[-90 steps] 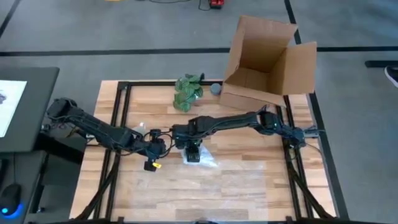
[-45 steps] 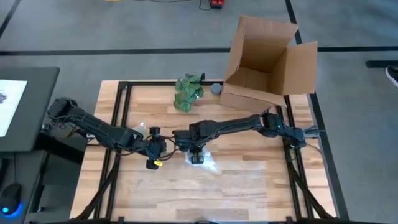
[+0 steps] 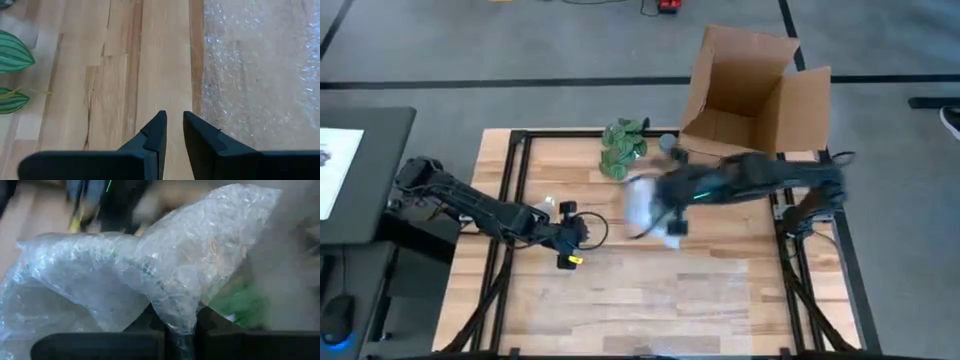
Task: Wrap mug
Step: Put the blue wrapped mug into the box
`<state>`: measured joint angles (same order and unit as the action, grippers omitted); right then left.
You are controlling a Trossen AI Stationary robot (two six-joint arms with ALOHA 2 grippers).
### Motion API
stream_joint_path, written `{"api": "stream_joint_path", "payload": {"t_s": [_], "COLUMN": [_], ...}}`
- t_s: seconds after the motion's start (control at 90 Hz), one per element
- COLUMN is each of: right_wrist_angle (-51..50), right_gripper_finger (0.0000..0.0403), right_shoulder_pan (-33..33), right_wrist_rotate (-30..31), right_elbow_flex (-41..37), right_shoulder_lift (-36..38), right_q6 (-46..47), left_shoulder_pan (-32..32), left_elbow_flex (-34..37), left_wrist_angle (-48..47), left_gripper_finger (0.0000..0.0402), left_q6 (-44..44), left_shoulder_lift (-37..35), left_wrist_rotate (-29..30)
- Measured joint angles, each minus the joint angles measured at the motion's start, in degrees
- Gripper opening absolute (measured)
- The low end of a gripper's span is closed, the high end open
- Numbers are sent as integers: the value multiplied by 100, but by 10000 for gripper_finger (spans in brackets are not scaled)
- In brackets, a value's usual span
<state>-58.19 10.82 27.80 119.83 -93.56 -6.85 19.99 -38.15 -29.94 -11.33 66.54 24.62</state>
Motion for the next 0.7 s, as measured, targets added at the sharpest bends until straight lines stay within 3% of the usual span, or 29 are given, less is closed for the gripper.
{"api": "stream_joint_path", "payload": {"t_s": [0.178, 0.267, 0.511, 0.7], "right_wrist_angle": [34, -340, -2316, -2674], "right_gripper_finger": [13, 13, 12, 12], "right_shoulder_pan": [-153, -515, -2398, -3728], "right_wrist_rotate": [2730, 3382, 3300, 1982], "right_elbow_flex": [23, 5, 22, 2], "right_shoulder_lift": [989, 1272, 1610, 1164], "right_q6": [-266, -7, 1496, 1362], "left_shoulder_pan": [0, 0, -9, -11], "left_elbow_flex": [0, 0, 0, 2], "left_wrist_angle": [69, 130, 303, 444], "left_gripper_finger": [46, 46, 46, 46], "left_q6": [7, 16, 186, 319], "left_shoulder_lift": [0, 0, 2, 2], "left_wrist_rotate": [2, 6, 9, 9]}}
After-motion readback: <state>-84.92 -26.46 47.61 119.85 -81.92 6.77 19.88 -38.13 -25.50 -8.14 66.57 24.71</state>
